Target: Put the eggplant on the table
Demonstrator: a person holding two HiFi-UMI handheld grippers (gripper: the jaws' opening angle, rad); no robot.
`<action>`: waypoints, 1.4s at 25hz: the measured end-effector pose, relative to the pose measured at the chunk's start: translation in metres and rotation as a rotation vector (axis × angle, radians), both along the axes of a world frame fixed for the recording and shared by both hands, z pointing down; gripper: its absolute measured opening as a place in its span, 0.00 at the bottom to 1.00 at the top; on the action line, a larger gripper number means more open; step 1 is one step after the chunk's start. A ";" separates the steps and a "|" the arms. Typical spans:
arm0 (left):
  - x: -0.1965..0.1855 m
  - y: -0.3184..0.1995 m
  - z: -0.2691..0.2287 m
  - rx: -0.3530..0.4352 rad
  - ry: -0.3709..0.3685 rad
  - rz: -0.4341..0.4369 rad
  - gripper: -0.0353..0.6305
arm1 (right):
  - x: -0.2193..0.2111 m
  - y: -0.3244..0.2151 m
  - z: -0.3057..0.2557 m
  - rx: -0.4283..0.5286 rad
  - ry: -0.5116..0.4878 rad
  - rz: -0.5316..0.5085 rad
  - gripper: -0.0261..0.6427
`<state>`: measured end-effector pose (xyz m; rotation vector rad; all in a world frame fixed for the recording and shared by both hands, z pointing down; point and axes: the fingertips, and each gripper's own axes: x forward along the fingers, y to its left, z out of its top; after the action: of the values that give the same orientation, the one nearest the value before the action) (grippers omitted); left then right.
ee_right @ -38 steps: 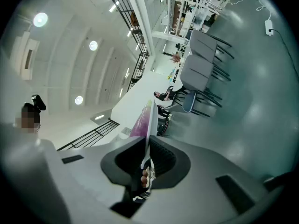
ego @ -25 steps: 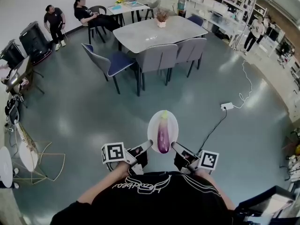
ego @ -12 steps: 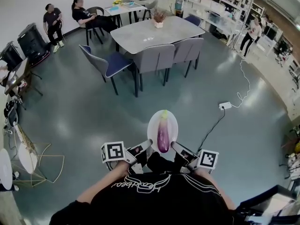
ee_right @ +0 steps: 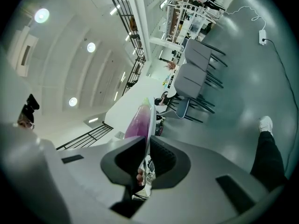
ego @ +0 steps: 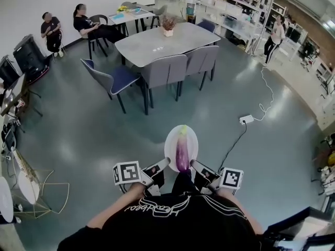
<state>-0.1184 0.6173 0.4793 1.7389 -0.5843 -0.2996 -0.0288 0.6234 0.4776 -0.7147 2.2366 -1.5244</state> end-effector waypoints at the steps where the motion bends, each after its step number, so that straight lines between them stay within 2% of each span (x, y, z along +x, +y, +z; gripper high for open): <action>1: 0.002 -0.002 0.000 -0.006 0.005 0.005 0.08 | 0.002 -0.002 -0.001 -0.001 -0.002 0.005 0.09; 9: 0.023 -0.028 0.002 -0.026 -0.001 0.032 0.08 | 0.024 -0.027 0.003 -0.014 -0.017 0.034 0.10; 18: 0.034 -0.087 0.014 -0.056 -0.009 -0.012 0.08 | 0.034 -0.091 0.013 -0.035 -0.042 -0.005 0.09; 29: 0.060 -0.226 0.007 -0.061 0.014 -0.080 0.08 | 0.059 -0.235 0.003 -0.034 -0.044 -0.070 0.09; 35: 0.086 -0.313 0.007 -0.083 -0.009 -0.097 0.08 | 0.087 -0.324 0.003 -0.063 -0.041 -0.076 0.09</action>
<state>-0.0322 0.3040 0.4868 1.6354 -0.6797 -0.3307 0.0579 0.2993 0.4809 -0.6174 2.2172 -1.6372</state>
